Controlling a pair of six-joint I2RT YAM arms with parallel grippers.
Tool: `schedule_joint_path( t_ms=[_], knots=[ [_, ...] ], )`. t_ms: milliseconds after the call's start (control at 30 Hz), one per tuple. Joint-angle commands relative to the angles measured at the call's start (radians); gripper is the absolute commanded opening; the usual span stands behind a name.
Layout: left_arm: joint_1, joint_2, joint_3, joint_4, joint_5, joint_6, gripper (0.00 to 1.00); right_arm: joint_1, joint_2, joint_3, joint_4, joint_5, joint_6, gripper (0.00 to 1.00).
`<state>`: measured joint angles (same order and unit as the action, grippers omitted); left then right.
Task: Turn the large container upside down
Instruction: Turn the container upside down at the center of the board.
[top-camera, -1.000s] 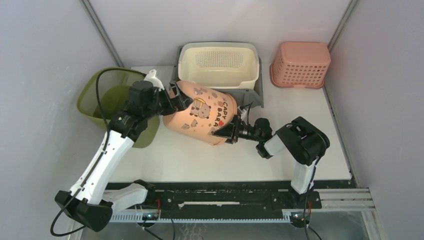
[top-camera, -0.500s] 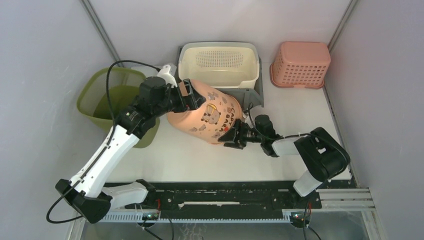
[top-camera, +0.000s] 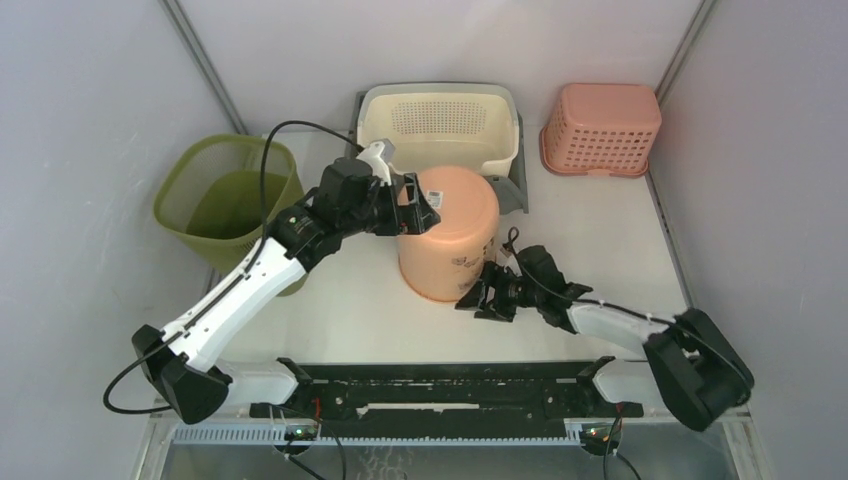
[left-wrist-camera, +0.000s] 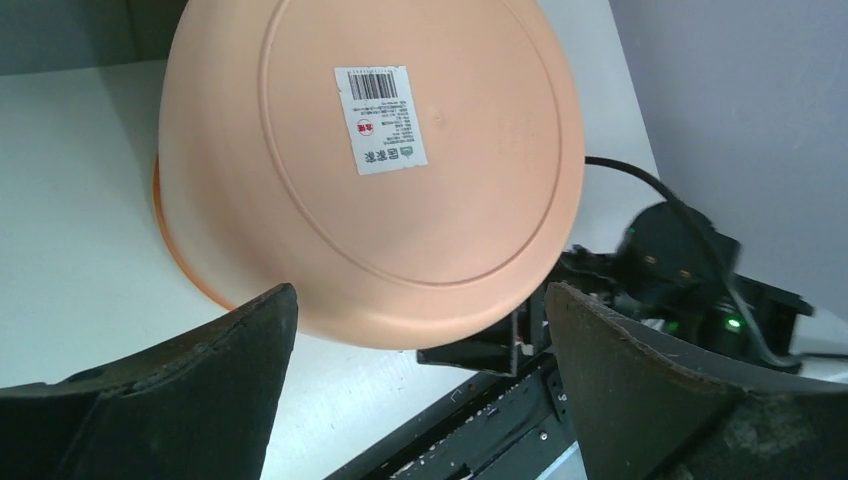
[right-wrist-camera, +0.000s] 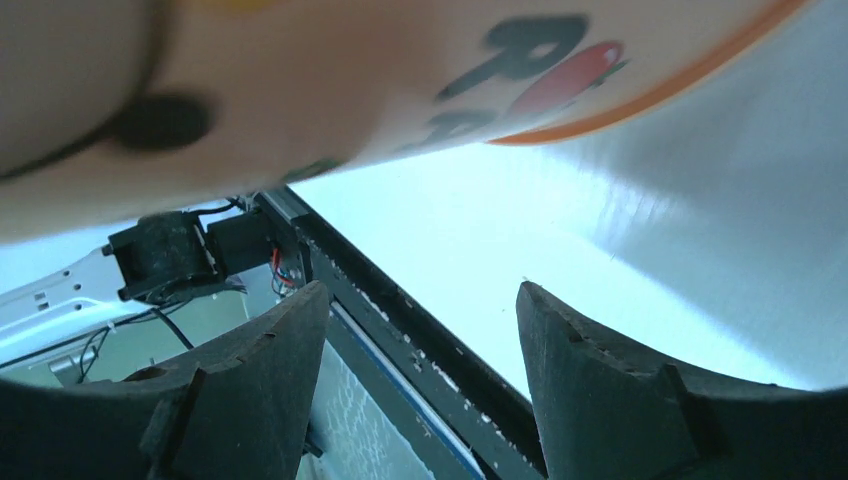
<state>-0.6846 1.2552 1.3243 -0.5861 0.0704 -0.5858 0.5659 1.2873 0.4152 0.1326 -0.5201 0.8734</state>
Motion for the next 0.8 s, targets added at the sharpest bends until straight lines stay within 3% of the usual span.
schedule_joint_path(
  t_ms=[0,200,367,533,767],
  knots=[
    [-0.011,0.019,0.058,0.021,-0.003,0.001,0.98,0.018,-0.164,-0.002,-0.165,0.064,-0.048,0.77],
    [-0.013,0.0,0.063,-0.014,-0.051,0.045,0.99,0.045,-0.433,0.011,-0.345,0.123,-0.098,0.78],
    [-0.013,-0.047,0.073,-0.075,-0.107,0.109,1.0,0.15,-0.516,0.096,-0.513,0.283,-0.156,0.79],
    [-0.013,-0.114,0.076,-0.128,-0.12,0.141,1.0,0.312,-0.431,0.228,-0.563,0.406,-0.188,0.79],
    [-0.011,-0.26,0.044,-0.17,-0.164,0.109,1.0,0.537,-0.135,0.497,-0.553,0.521,-0.257,0.79]
  ],
)
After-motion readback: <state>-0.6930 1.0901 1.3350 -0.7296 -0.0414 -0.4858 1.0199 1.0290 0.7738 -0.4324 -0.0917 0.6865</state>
